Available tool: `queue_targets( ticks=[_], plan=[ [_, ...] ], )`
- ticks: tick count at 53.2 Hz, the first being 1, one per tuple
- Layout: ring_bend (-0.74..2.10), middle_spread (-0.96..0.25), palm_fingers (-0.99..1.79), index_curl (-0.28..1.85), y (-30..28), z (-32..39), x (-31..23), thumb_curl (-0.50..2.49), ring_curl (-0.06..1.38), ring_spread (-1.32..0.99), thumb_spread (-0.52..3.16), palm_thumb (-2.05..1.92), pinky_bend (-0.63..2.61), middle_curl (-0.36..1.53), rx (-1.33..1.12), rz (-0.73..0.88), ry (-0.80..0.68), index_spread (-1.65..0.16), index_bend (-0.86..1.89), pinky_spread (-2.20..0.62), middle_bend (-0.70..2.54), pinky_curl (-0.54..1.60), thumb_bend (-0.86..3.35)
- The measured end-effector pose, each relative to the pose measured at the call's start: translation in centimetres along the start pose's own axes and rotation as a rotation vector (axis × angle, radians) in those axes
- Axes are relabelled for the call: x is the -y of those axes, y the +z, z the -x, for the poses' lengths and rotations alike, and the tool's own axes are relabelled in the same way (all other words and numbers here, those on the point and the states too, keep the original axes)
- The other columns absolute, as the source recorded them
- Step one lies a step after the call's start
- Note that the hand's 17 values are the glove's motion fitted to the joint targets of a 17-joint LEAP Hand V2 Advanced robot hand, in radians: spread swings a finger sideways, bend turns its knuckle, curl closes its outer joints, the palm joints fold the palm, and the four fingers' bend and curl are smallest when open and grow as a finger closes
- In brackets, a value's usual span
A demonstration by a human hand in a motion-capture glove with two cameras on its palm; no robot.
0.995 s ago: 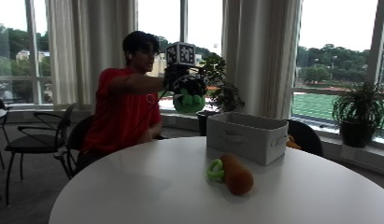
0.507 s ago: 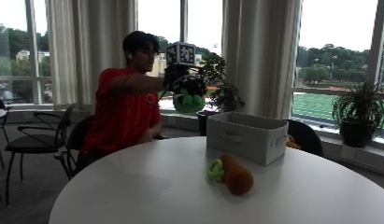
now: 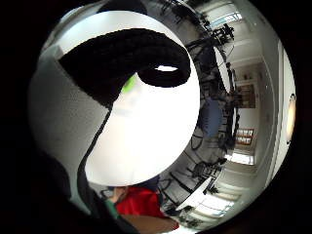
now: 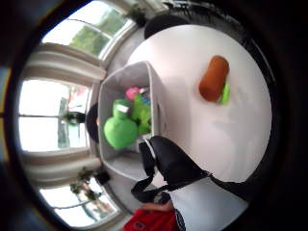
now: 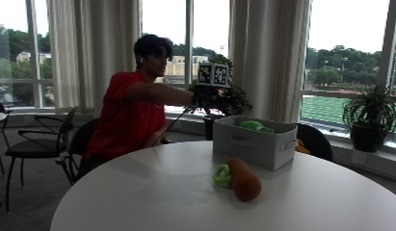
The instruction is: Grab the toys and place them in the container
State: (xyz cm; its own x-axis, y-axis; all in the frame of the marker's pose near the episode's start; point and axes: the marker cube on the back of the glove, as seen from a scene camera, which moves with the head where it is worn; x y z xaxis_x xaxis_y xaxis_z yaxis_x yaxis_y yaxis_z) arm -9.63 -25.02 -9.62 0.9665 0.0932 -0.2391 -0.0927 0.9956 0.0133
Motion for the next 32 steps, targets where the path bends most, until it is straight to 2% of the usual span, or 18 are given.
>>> queue_targets(
  ticks=[13, 23, 32],
  plan=[
    [0.36, -0.05, -0.19, 0.17, 5.2, -3.8, 2.8, 0.39, 0.37, -0.02, 1.03, -0.02, 1.34, 0.36, 0.018, 0.058, 0.053, -0.34, 0.07, 0.1, 0.17, 0.35, -0.04],
    [0.33, -0.05, -0.1, 0.18, 8.7, -2.9, 6.3, 0.35, 0.36, -0.02, 1.03, -0.03, 1.3, 0.33, -0.123, 0.04, 0.036, -0.36, 0.16, 0.1, 0.15, 0.34, -0.04],
    [0.34, -0.06, -0.06, 0.21, 11.6, -1.7, 9.0, 0.33, 0.36, -0.02, 1.02, -0.03, 1.28, 0.32, -0.047, 0.077, 0.043, -0.38, 0.15, 0.1, 0.16, 0.33, -0.05]
  ],
)
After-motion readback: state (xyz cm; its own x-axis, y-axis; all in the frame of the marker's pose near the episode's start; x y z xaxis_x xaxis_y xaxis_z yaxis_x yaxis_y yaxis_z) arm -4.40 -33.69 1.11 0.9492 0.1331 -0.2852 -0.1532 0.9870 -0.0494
